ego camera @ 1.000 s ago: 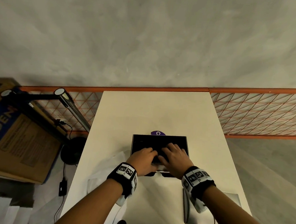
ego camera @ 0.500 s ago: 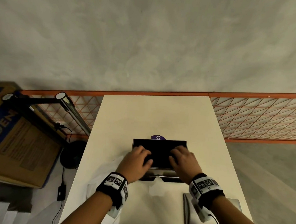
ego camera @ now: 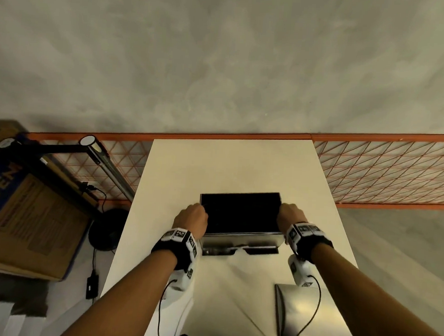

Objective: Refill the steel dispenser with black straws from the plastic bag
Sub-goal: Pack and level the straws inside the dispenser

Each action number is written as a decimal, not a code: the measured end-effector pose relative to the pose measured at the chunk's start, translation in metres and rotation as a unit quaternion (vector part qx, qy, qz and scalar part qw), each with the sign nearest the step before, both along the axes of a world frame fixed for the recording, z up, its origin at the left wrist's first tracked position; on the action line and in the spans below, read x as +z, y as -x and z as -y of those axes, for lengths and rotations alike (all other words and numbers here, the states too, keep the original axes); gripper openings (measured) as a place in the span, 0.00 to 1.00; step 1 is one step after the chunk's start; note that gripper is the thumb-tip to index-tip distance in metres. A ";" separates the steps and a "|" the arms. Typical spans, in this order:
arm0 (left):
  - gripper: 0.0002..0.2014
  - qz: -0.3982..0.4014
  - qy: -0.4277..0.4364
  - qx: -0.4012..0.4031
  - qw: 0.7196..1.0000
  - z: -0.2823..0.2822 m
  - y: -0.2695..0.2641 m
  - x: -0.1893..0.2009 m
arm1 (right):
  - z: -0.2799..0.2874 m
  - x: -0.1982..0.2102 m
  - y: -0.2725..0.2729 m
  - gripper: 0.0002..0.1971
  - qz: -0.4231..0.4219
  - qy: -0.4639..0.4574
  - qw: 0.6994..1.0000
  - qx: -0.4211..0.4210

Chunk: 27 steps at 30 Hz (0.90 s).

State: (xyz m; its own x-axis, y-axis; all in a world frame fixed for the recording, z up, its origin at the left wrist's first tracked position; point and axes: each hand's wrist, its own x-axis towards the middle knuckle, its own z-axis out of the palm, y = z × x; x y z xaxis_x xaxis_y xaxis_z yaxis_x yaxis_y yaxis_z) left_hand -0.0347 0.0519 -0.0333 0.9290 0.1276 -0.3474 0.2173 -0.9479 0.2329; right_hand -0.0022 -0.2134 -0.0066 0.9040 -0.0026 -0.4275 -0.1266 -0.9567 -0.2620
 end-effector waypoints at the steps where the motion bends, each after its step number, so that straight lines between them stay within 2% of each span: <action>1: 0.13 0.024 -0.016 -0.006 1.000 0.000 0.008 0.002 | 0.002 0.004 0.010 0.10 0.020 0.014 1.000 0.015; 3: 0.14 0.054 -0.039 -0.017 0.998 -0.003 0.029 0.002 | 0.007 0.002 0.034 0.09 0.037 0.031 0.998 0.034; 5: 0.13 0.048 -0.036 -0.026 0.998 -0.002 0.044 -0.003 | 0.008 -0.004 0.049 0.09 0.010 0.020 0.999 0.039; 7: 0.12 0.040 -0.018 -0.020 0.999 0.001 0.043 -0.010 | 0.009 -0.006 0.045 0.05 -0.012 0.004 1.000 0.016; 12: 0.11 0.025 0.009 -0.002 1.000 0.002 0.045 -0.012 | 0.012 -0.002 0.043 0.10 -0.044 0.014 0.999 0.015; 15: 0.13 0.034 0.061 0.059 0.996 -0.004 0.046 -0.016 | -0.006 0.016 0.035 0.11 0.025 0.029 0.999 0.033; 18: 0.13 0.048 0.109 0.120 0.986 -0.009 0.063 -0.025 | -0.031 0.037 0.031 0.11 0.115 0.073 0.985 0.105; 20: 0.13 0.078 0.118 0.113 0.983 -0.009 0.068 -0.023 | -0.028 0.038 0.027 0.09 0.128 0.073 0.982 0.117; 22: 0.11 0.104 0.096 0.086 0.986 -0.011 0.060 -0.018 | -0.016 0.031 0.022 0.08 0.094 0.057 0.990 0.092; 27: 0.11 0.074 0.048 0.045 0.995 -0.019 0.040 -0.019 | -0.009 0.007 0.023 0.05 0.049 0.012 0.998 0.036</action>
